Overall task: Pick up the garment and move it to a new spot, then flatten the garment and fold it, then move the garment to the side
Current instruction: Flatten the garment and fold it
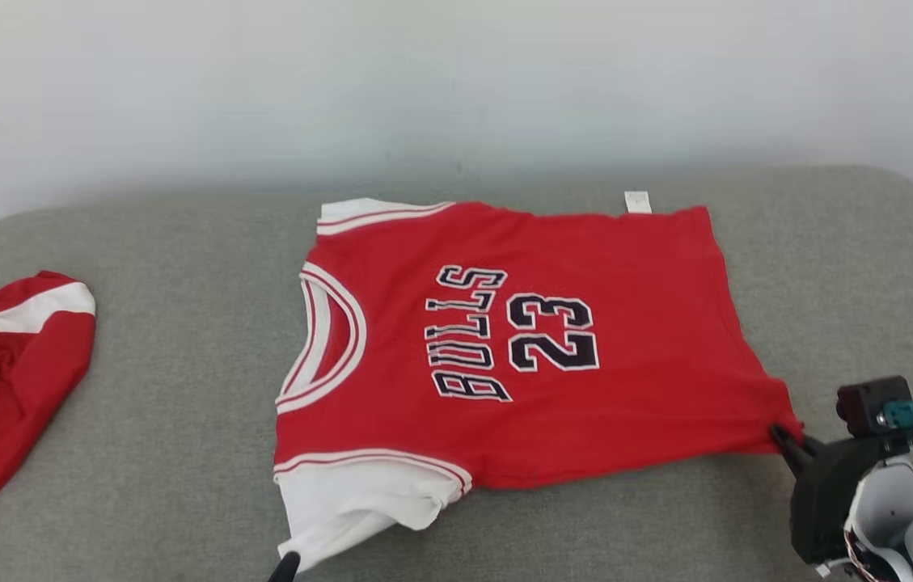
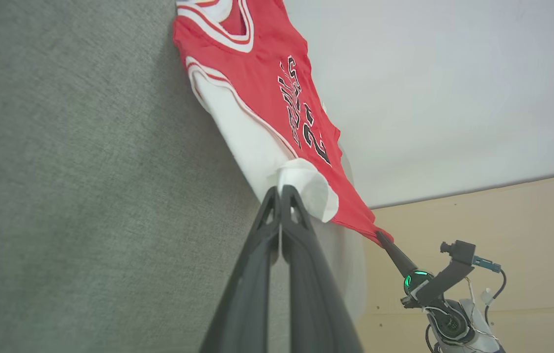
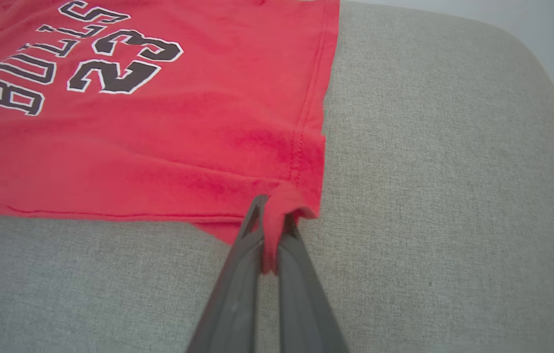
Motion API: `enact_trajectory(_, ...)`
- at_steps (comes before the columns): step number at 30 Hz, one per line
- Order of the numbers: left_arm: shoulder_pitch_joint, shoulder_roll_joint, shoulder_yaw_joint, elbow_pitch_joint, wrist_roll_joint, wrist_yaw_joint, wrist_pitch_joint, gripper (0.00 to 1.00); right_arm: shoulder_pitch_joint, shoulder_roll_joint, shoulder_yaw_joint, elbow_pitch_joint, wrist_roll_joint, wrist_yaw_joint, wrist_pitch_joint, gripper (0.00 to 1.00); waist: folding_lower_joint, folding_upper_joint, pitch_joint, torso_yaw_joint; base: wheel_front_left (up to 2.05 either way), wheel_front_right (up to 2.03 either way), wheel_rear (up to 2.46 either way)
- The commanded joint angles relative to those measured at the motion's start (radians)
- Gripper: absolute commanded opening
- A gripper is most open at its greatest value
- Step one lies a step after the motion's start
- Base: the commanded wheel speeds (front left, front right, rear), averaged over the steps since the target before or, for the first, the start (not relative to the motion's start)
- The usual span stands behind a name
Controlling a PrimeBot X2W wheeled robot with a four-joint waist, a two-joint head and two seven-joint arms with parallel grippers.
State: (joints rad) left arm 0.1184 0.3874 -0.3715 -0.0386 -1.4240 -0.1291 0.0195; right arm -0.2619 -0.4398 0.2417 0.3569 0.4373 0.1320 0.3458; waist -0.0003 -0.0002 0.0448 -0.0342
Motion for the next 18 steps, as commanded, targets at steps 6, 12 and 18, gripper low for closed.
enact_trajectory(6,0.058,0.018,-0.004,-0.01,-0.028,-0.002,0.018,0.0,0.122,0.027,-0.093,-0.08,-0.016,-0.003,0.083,0.0,0.0003,0.0002,-0.029,0.024,0.0,0.0,0.0)
enact_trajectory(12,0.105,0.054,-0.029,-0.02,-0.052,0.029,0.081,0.0,0.226,0.054,-0.164,-0.17,-0.041,-0.003,0.148,0.0,0.0003,0.0002,-0.032,0.019,0.0,0.0,0.0)
enact_trajectory(18,0.16,0.098,-0.035,-0.039,-0.085,0.077,0.134,0.0,0.293,0.079,-0.203,-0.211,-0.071,-0.003,0.167,0.0,0.0003,0.0002,-0.026,0.005,0.0,0.0,0.0)
